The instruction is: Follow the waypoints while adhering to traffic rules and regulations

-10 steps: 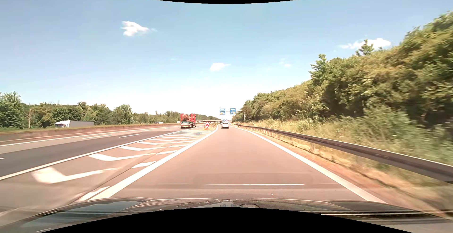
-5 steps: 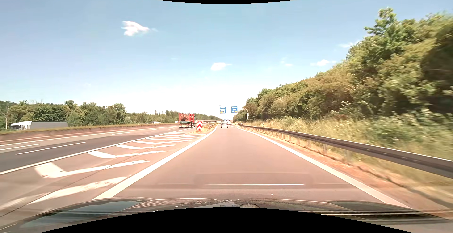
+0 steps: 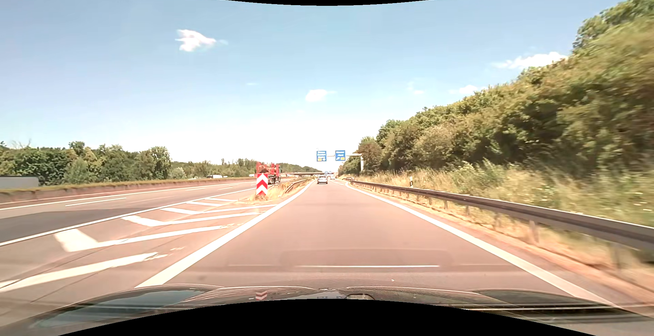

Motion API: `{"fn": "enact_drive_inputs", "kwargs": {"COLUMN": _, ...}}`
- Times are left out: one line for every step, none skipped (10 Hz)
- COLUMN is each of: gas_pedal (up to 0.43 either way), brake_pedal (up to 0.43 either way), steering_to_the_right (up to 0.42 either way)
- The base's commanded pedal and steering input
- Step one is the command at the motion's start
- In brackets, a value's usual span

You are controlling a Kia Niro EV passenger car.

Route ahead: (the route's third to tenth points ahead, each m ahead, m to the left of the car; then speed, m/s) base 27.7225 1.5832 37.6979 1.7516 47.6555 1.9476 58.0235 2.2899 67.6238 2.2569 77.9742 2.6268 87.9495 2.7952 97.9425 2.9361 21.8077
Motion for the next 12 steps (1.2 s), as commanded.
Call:
{"fn": "enact_drive_inputs", "kwargs": {"gas_pedal": 0.248, "brake_pedal": 0.0, "steering_to_the_right": -0.008}}
{"fn": "enact_drive_inputs", "kwargs": {"gas_pedal": 0.248, "brake_pedal": 0.0, "steering_to_the_right": -0.01}}
{"fn": "enact_drive_inputs", "kwargs": {"gas_pedal": 0.248, "brake_pedal": 0.0, "steering_to_the_right": -0.011}}
{"fn": "enact_drive_inputs", "kwargs": {"gas_pedal": 0.248, "brake_pedal": 0.0, "steering_to_the_right": -0.011}}
{"fn": "enact_drive_inputs", "kwargs": {"gas_pedal": 0.248, "brake_pedal": 0.0, "steering_to_the_right": -0.012}}
{"fn": "enact_drive_inputs", "kwargs": {"gas_pedal": 0.248, "brake_pedal": 0.0, "steering_to_the_right": -0.012}}
{"fn": "enact_drive_inputs", "kwargs": {"gas_pedal": 0.248, "brake_pedal": 0.0, "steering_to_the_right": -0.012}}
{"fn": "enact_drive_inputs", "kwargs": {"gas_pedal": 0.248, "brake_pedal": 0.0, "steering_to_the_right": -0.012}}
{"fn": "enact_drive_inputs", "kwargs": {"gas_pedal": 0.248, "brake_pedal": 0.0, "steering_to_the_right": -0.012}}
{"fn": "enact_drive_inputs", "kwargs": {"gas_pedal": 0.248, "brake_pedal": 0.0, "steering_to_the_right": -0.011}}
{"fn": "enact_drive_inputs", "kwargs": {"gas_pedal": 0.248, "brake_pedal": 0.0, "steering_to_the_right": -0.011}}
{"fn": "enact_drive_inputs", "kwargs": {"gas_pedal": 0.248, "brake_pedal": 0.0, "steering_to_the_right": -0.011}}
